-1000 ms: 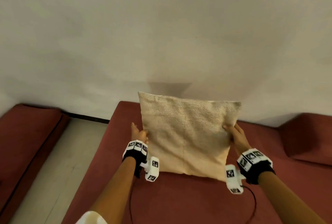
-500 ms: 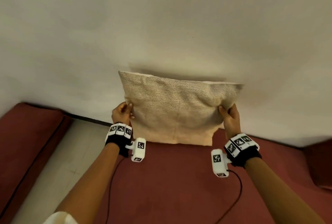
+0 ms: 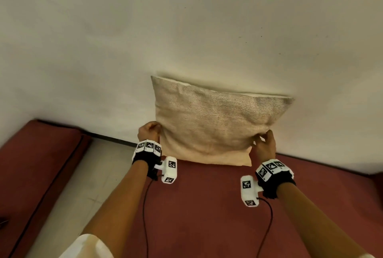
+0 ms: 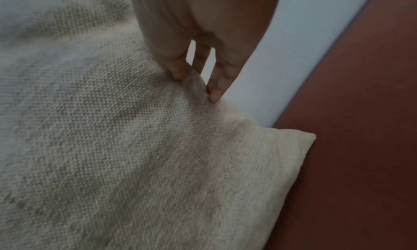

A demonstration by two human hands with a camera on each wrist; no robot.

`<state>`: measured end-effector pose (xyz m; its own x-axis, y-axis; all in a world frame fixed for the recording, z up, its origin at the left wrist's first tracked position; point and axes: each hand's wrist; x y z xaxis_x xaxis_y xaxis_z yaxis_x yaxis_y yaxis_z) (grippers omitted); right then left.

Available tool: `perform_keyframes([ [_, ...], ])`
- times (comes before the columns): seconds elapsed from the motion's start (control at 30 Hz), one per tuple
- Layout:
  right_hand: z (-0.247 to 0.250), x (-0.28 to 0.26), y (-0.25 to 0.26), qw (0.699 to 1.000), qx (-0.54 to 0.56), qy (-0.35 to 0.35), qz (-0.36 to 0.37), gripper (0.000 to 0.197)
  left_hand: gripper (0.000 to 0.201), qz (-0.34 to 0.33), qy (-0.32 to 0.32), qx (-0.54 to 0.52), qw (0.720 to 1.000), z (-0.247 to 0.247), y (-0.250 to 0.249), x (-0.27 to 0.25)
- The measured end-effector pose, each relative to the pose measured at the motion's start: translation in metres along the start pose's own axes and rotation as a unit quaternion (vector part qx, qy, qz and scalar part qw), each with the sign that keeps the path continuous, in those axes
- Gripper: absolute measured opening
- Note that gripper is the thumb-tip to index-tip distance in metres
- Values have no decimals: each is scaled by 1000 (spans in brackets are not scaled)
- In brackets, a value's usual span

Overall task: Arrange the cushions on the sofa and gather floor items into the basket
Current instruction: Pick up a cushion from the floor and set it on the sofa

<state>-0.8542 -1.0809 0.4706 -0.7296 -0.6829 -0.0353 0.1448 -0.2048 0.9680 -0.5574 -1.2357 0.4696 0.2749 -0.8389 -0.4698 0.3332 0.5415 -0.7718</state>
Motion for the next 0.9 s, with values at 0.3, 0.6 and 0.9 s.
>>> perform_keyframes([
  [0.3, -2, -26, 47, 990, 93, 23, 106, 42, 47, -65, -82, -32, 994, 9, -20, -29],
  [0.6, 9, 34, 113, 981, -123, -7, 149, 23, 72, -235, 58, 153, 958, -76, -11, -127],
  [0.9, 10, 4, 112, 991, -38, -9, 128, 26, 77, -247, 69, 298, 919, -70, -6, -124],
])
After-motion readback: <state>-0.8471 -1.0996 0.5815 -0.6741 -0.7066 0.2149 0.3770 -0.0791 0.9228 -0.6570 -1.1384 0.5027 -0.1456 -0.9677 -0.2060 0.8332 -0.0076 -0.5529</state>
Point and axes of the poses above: each hand's wrist, its own x-axis towards the middle knuckle, its own z-axis out of the back of the hand, y = z × x, and after that the axes turned 15 degrees about z, right-handed
